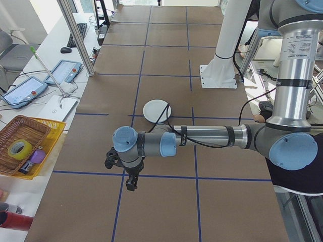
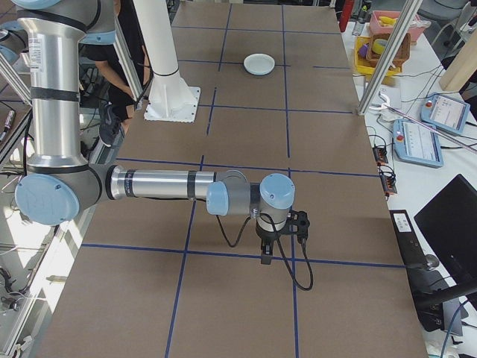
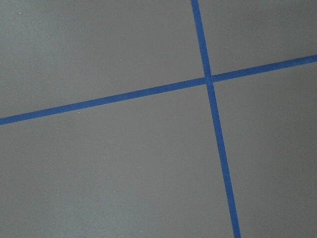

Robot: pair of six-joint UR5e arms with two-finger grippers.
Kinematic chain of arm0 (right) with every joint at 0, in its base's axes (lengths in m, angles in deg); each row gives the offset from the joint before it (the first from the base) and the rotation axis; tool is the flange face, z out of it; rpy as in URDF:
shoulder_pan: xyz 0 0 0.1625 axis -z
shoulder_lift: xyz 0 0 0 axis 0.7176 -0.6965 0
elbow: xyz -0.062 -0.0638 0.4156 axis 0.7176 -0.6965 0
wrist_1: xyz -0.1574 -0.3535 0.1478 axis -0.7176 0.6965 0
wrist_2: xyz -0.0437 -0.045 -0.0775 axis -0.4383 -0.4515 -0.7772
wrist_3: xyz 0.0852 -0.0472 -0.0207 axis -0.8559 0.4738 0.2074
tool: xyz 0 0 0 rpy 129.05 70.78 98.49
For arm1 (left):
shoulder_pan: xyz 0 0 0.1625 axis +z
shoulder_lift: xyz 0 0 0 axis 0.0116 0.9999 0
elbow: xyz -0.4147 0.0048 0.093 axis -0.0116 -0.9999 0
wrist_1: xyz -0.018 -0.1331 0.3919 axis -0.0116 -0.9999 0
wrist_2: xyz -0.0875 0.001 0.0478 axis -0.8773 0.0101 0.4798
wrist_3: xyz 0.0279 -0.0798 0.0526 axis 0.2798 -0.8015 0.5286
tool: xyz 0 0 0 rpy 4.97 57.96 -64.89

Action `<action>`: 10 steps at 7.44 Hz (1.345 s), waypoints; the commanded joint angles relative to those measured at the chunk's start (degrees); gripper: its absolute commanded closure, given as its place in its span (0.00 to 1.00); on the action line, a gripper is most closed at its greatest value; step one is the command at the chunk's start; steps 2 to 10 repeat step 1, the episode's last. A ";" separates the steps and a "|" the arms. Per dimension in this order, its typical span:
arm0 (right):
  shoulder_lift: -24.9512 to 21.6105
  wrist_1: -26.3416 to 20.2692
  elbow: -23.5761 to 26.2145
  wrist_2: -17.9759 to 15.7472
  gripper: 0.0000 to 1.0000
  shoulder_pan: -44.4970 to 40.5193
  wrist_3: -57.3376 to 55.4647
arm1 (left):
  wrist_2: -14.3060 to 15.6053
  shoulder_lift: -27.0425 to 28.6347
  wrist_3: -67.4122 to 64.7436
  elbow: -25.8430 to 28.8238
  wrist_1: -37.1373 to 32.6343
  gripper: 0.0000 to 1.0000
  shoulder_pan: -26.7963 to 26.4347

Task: Stack plate in center

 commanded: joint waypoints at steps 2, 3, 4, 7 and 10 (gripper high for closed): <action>0.00 0.00 -0.04 0.00 0.00 0.00 0.00 | -0.02 0.18 0.00 -0.06 0.03 0.00 -0.19; 0.00 0.00 -0.04 0.00 0.00 0.00 0.00 | -0.02 0.18 0.00 -0.06 0.03 0.00 -0.19; 0.00 0.00 -0.04 0.00 0.00 0.00 0.00 | -0.02 0.18 0.00 -0.06 0.03 0.00 -0.19; 0.00 0.00 -0.04 0.00 0.00 0.00 0.00 | -0.02 0.18 0.00 -0.06 0.03 0.00 -0.19; 0.00 0.00 -0.04 0.00 0.00 0.00 0.00 | -0.02 0.18 0.00 -0.06 0.03 0.00 -0.19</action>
